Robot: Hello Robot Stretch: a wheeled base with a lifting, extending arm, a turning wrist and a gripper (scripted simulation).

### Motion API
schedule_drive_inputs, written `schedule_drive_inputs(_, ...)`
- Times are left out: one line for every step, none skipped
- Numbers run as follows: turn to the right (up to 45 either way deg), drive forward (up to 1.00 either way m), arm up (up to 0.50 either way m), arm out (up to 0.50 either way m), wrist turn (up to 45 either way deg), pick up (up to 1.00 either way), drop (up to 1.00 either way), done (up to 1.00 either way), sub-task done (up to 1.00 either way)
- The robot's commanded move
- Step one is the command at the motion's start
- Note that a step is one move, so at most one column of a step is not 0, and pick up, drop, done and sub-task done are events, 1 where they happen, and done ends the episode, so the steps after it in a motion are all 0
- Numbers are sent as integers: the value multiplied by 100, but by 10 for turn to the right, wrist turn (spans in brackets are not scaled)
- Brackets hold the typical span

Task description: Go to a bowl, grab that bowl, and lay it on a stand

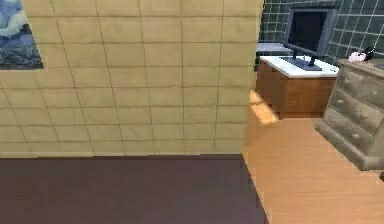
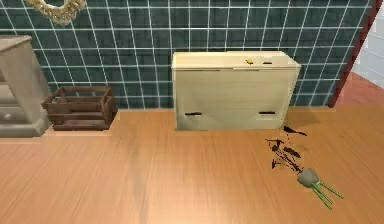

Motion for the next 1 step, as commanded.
schedule_drive_inputs(0, 75, 0, 0, 0, 0, 0, 0, 0)
